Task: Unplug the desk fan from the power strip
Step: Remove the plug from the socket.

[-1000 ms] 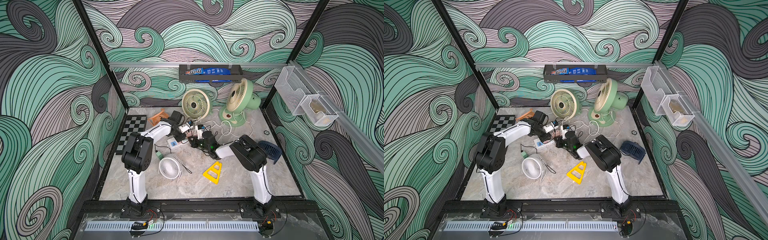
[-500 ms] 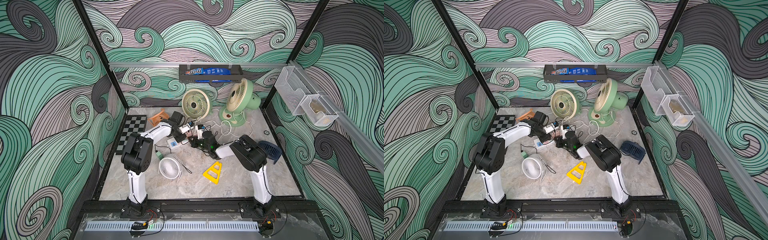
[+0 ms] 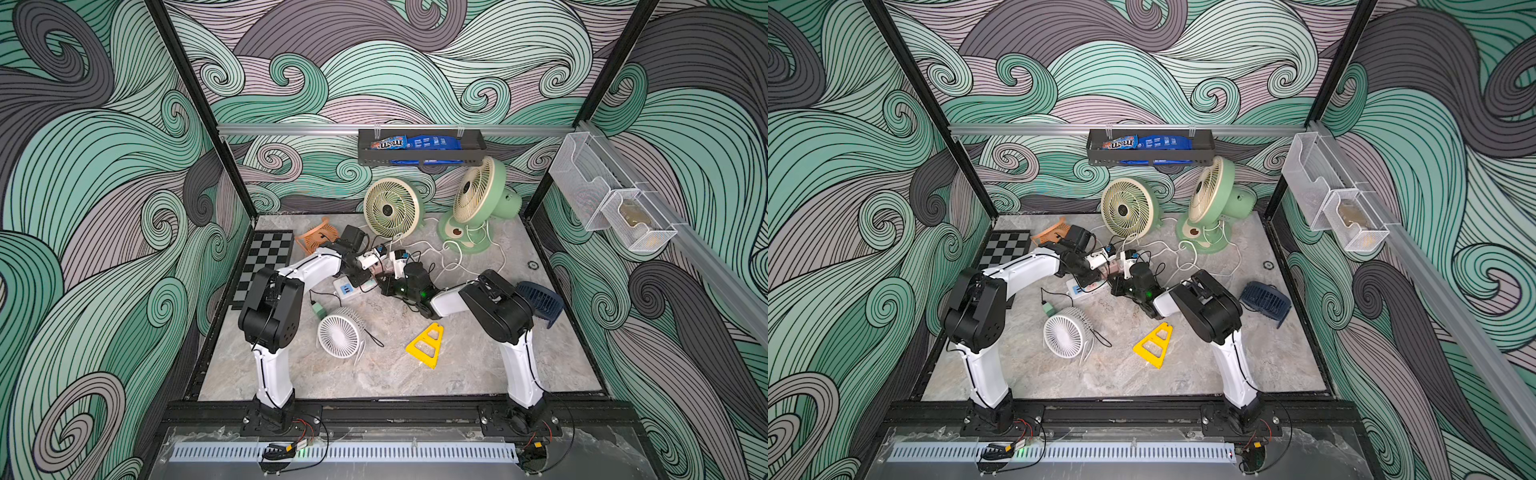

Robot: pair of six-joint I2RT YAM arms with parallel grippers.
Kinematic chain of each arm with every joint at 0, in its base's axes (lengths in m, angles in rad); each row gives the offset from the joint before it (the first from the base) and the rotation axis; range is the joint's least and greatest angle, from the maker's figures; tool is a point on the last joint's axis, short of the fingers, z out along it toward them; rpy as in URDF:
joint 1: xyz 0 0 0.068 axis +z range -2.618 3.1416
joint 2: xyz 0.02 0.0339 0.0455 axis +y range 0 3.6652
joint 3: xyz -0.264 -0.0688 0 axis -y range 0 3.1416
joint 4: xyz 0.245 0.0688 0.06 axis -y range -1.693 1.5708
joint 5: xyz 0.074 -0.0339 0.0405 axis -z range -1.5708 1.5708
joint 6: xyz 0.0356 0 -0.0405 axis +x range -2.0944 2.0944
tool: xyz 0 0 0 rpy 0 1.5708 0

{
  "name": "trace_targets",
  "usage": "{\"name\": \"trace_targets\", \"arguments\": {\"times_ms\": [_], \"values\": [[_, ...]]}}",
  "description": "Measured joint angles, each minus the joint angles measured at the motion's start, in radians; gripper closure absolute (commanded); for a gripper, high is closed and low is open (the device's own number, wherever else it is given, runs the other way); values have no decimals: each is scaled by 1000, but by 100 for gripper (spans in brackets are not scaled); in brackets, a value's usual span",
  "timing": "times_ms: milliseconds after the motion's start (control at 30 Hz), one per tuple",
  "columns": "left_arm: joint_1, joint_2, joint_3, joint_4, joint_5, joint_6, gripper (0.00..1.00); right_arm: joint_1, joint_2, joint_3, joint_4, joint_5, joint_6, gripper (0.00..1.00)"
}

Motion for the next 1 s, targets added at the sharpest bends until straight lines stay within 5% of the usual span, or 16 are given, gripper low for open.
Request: {"name": "trace_targets", "arguments": {"times_ms": [1000], "values": [[9,-54,-71,60,19,-1,100,3,0,0,0,0,-3,100]]}}
